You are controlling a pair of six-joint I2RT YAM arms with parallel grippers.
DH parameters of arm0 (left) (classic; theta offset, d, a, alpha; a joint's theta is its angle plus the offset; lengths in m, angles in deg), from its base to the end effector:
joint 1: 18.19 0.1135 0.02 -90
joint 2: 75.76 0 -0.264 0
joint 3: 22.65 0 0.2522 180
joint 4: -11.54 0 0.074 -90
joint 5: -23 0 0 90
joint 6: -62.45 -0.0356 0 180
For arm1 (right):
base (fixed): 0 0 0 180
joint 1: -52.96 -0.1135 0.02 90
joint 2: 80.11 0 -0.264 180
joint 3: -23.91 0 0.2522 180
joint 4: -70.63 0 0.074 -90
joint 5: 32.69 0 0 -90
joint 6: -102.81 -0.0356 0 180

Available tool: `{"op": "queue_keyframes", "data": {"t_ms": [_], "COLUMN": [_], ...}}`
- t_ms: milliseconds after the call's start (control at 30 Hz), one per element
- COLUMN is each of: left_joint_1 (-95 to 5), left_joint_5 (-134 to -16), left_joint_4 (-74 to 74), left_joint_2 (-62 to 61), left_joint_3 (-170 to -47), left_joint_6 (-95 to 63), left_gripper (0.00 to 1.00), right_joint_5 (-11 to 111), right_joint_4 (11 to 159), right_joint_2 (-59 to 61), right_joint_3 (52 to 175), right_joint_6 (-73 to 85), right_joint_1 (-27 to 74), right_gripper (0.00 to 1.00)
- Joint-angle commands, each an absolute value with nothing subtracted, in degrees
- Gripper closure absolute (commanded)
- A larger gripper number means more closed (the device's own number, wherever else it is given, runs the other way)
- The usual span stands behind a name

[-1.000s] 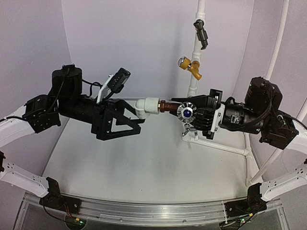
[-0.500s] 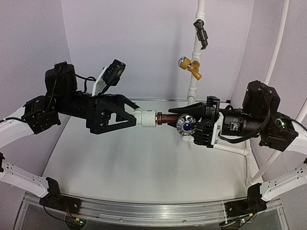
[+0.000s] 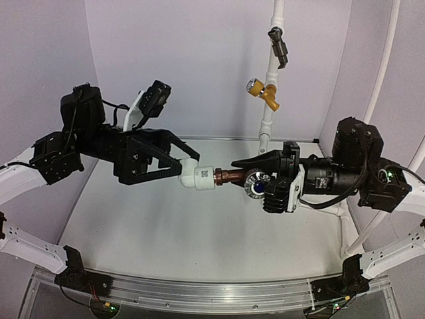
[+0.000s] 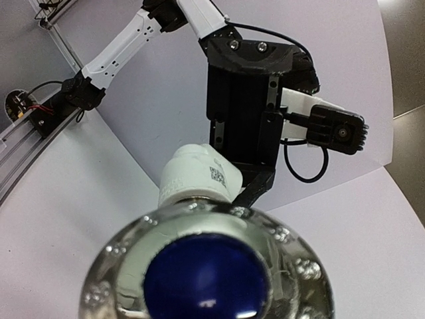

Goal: Install the water faucets

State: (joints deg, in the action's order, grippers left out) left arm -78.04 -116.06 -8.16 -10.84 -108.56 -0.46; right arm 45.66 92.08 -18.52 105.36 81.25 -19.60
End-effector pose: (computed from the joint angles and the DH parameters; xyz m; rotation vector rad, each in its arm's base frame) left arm 0.0977 -0.2218 0.4451 1.2493 1.4171 -1.7715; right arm 0.0652 0.2315 0.4284 -1.5558 0.3831 0.2183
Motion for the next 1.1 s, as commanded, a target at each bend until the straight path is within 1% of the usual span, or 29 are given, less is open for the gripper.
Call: {"op": "queue_keyframes", "data": {"t_ms": [0, 300, 533, 633, 800, 967, 1067], "left_joint_1": [-79.01, -79.65, -80.64, -81.48, -81.63, -81.57, -81.45], "left_joint_5": [-122.7, -124.91, -124.19, -121.78, -110.15, -95.2, -86.93], "left_joint_4": [-4.92, -8.59, -12.79, -16.75, -18.91, -17.82, -18.78], "left_joint_2": [-10.83, -9.29, -8.55, -8.1, -11.87, -16.94, -17.87], "left_joint_3": [-112.39, -113.16, -114.49, -115.44, -114.74, -113.4, -113.3], "left_joint_6": [0.01, -0.73, -2.59, -5.16, -7.58, -7.73, -7.09], "left_gripper": [0.16, 0.19, 0.19, 0.19, 0.08, 0.02, 0.0], "right_joint_5": [52.53, 60.13, 62.11, 62.03, 61.62, 62.44, 62.22], "right_joint_4": [89.76, 86.04, 82.62, 82.33, 82.48, 82.48, 82.35], "right_joint_2": [-17.95, -15.87, -15.42, -15.64, -18.14, -19.66, -19.73], "right_joint_3": [105.13, 107.29, 107.2, 107.15, 104.15, 102.96, 103.74], "right_joint_6": [81.62, 79.45, 81.05, 81.56, 84.49, 84.36, 84.06], "right_joint_1": [-19.2, -19.11, -19.11, -19.11, -19.11, -19.11, -19.12], "right_gripper": [1.0, 1.0, 1.0, 1.0, 1.0, 1.0, 1.0]}}
